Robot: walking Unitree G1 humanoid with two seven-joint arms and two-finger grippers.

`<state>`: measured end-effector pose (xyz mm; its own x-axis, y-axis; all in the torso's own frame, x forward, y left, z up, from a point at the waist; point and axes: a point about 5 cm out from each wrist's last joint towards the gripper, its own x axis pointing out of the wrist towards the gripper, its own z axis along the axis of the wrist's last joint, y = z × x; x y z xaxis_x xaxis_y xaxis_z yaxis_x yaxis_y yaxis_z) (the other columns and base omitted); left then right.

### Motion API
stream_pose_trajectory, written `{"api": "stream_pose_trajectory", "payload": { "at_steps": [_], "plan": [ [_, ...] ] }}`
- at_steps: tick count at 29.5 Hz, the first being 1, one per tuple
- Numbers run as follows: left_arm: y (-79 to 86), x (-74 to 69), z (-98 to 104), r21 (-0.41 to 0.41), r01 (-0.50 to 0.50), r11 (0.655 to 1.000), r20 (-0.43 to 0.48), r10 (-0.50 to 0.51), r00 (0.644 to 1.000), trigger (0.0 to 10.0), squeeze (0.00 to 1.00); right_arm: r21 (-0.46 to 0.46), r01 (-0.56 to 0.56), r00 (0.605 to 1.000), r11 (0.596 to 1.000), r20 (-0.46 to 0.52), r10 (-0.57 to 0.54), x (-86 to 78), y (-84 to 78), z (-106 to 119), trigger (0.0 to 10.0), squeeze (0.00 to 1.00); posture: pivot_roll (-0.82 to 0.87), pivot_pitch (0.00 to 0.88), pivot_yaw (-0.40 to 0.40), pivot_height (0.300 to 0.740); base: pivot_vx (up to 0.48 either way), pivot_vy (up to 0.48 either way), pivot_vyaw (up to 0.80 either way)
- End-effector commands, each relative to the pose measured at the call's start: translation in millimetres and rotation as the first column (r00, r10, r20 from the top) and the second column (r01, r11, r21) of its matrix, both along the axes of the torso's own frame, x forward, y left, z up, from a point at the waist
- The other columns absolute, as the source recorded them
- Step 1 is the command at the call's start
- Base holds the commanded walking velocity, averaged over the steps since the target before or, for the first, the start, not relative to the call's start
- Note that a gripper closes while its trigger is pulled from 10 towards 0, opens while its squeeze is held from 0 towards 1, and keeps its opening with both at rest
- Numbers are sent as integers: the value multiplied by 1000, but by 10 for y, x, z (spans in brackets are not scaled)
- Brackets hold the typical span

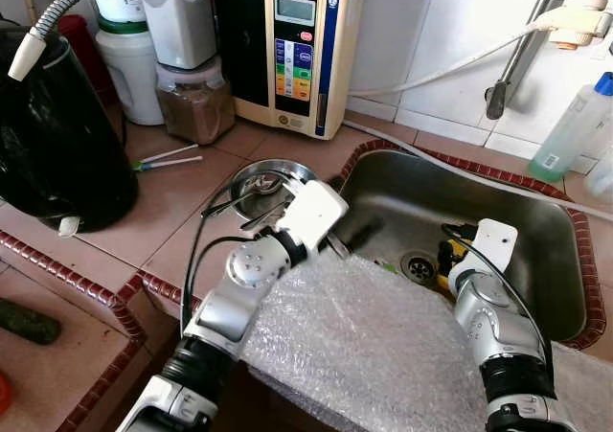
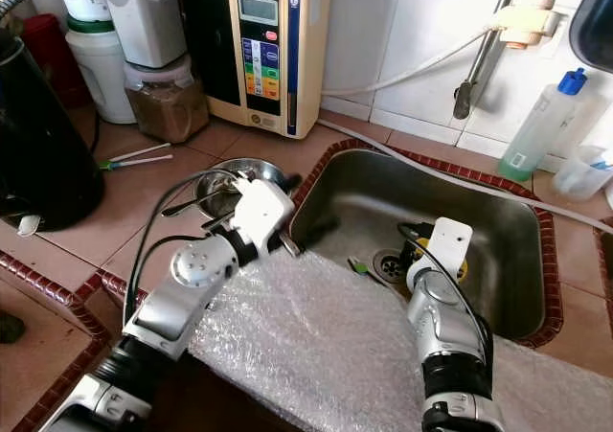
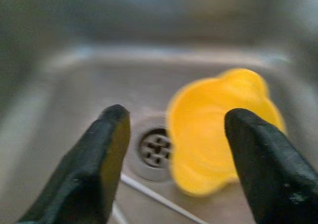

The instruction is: Kitchen organization

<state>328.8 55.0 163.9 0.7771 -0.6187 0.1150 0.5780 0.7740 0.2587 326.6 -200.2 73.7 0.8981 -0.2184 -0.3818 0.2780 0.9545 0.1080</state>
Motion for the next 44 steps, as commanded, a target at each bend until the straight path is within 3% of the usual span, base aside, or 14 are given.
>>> {"api": "stream_pose_trajectory", "payload": {
  "at_steps": [1, 3, 8, 12, 14, 15, 21, 28, 29, 30, 31, 41, 44],
  "plan": [
    [86, 78, 144, -50, -92, 995, 61, 95, 994, 10000, 1000, 29, -88, 994, 996, 74, 86, 71, 157, 153, 10000, 1000, 11, 0, -30, 740, 0, 0, 0],
    [206, 124, 219, -109, -189, 976, 82, 198, 977, 10000, 1000, 77, -181, 977, 980, 132, 170, 87, 320, 231, 10000, 1000, 10, 0, -29, 740, 0, 0, 0],
    [388, 153, 220, -173, -342, 924, 62, 357, 932, 10000, 1000, 99, -274, 946, 957, 209, 249, 79, 476, 327, 10000, 1000, 15, 0, -30, 740, 0, 0, 0],
    [571, 118, 185, -225, -483, 846, 71, 509, 858, 10000, 1000, 107, -371, 907, 923, 254, 335, 45, 614, 361, 10000, 1000, 17, 0, -31, 740, 0, 0, 0],
    [685, 113, 156, -233, -552, 800, 58, 578, 814, 10000, 1000, 90, -446, 874, 890, 257, 412, -4, 717, 360, 10000, 1000, 22, 0, -33, 740, 0, 0, 0],
    [780, 106, 135, -229, -600, 767, 52, 625, 779, 10000, 1000, 66, -514, 837, 855, 257, 483, -48, 816, 363, 10000, 1000, 22, 0, -34, 740, 0, 0, 0],
    [857, 69, 53, -217, -628, 747, 24, 647, 762, 10000, 1000, -31, -587, 778, 809, 253, 575, -91, 912, 402, 10000, 1000, 19, 0, -32, 740, 0, 0, 0],
    [904, -30, -80, -181, -647, 741, -9, 656, 755, 10000, 1000, -65, -604, 762, 794, 242, 600, -100, 895, 402, 10000, 1000, 21, 0, -40, 740, 0, 0, 0],
    [910, -44, -144, -168, -651, 741, -46, 653, 756, 10000, 651, -77, -612, 755, 787, 239, 611, -109, 897, 406, 10000, 1000, 22, 0, -42, 740, 0, 0, 0],
    [912, -50, -171, -162, -651, 741, -61, 651, 757, 10000, 651, -83, -616, 751, 784, 238, 615, -111, 898, 410, 10000, 1000, 22, 0, -42, 740, 0, 0, 0],
    [902, -59, -222, -156, -642, 750, -90, 637, 766, 10000, 0, -94, -621, 745, 778, 238, 623, -112, 906, 418, 10000, 1000, 21, 0, -42, 740, 0, 0, 0],
    [793, -60, -335, -185, -603, 776, -244, 558, 793, 10000, 0, -128, -634, 732, 763, 221, 645, -143, 914, 402, 10000, 1000, 13, 0, -40, 740, 0, 0, 0],
    [772, -59, -382, -190, -604, 774, -297, 541, 787, 9725, 0, -131, -635, 730, 762, 220, 647, -145, 913, 403, 10000, 1000, 10, 0, -39, 740, 0, 0, 0]
  ]
}}
